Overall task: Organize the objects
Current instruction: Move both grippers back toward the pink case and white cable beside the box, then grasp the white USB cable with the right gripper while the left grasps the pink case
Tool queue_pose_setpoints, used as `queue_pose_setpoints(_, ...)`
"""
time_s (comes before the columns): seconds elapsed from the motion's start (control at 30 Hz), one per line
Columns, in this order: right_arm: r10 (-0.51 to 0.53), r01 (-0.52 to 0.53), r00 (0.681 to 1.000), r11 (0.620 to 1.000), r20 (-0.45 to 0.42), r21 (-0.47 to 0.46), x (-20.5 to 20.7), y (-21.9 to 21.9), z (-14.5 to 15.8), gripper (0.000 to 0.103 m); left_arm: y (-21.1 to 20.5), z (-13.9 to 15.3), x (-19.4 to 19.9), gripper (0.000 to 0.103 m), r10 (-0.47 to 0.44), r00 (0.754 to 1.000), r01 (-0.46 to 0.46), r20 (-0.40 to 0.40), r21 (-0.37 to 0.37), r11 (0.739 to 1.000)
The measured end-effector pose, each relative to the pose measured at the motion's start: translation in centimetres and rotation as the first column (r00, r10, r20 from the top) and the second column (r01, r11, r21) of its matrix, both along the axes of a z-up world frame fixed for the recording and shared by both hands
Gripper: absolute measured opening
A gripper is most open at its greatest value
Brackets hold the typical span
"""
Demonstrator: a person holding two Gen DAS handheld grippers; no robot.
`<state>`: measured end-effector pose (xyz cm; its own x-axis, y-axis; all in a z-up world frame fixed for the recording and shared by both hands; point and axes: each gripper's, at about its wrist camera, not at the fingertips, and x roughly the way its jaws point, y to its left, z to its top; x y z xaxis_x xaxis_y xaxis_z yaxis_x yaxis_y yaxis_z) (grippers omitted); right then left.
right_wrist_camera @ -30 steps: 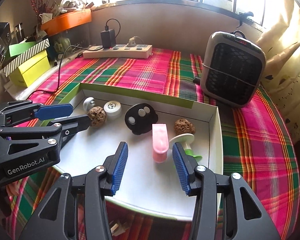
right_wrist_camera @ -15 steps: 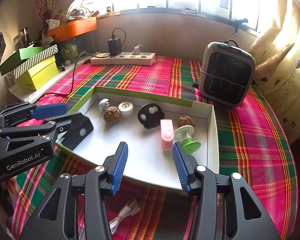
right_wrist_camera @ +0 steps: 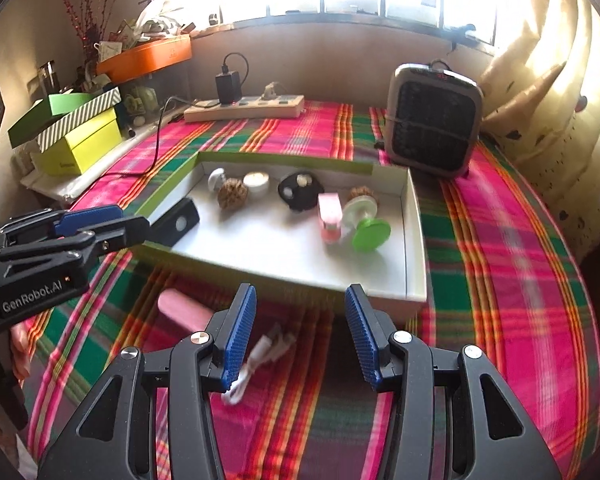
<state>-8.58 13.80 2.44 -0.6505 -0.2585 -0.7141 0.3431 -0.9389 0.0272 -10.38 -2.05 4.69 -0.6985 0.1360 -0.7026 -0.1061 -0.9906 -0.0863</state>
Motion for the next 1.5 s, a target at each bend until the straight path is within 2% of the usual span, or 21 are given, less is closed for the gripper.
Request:
queue_pose_setpoints(0.2, 0.027, -0.027, 0.999, 1.0, 0.034, 0.007, 1.5, -0.5, -1.2, 0.048, -0.6, -0.8, 1.0, 0.038, 0.013, 1.0, -0.013, 0.017, 0.02, 1.0)
queue_pose_setpoints(0.6, 0.019, -0.023, 0.995, 0.999, 0.094, 0.04, 1.1, -1.6, -3.1, 0.048, -0.6, -1.5, 1.7, 0.038, -0.016, 0.999, 0.015, 0.042, 0.029, 0.999)
queue_pose_setpoints(0.87, -0.034, 0.028, 0.996, 0.997, 0.085, 0.065, 1.0, -0.4, -3.2, 0.048, 0.2, -1.7, 1.4, 0.039, -0.086, 0.995, 0.084, 0.057, 0.033, 0.996)
queue_pose_setpoints(1.07, -0.029, 0.023, 0.997, 0.997, 0.078, 0.076, 1.1, 0.1, -3.1, 0.048, 1.2, -1.6, 1.1, 0.041, -0.154, 0.986, 0.153, 0.061, 0.025, 0.988)
queue_pose_setpoints(1.4, 0.041, -0.045, 0.996, 0.998, 0.084, 0.045, 1.2, -0.2, -3.1, 0.017, 2.0, -1.7, 0.4, 0.042, -0.206, 0.976, 0.206, 0.068, 0.003, 0.979)
queue_pose_setpoints(1.5, 0.057, -0.06, 0.994, 0.998, 0.089, 0.035, 1.1, -0.2, -3.1, 0.012, 2.1, -1.6, 0.1, 0.042, -0.22, 0.973, 0.22, 0.064, 0.0, 0.975)
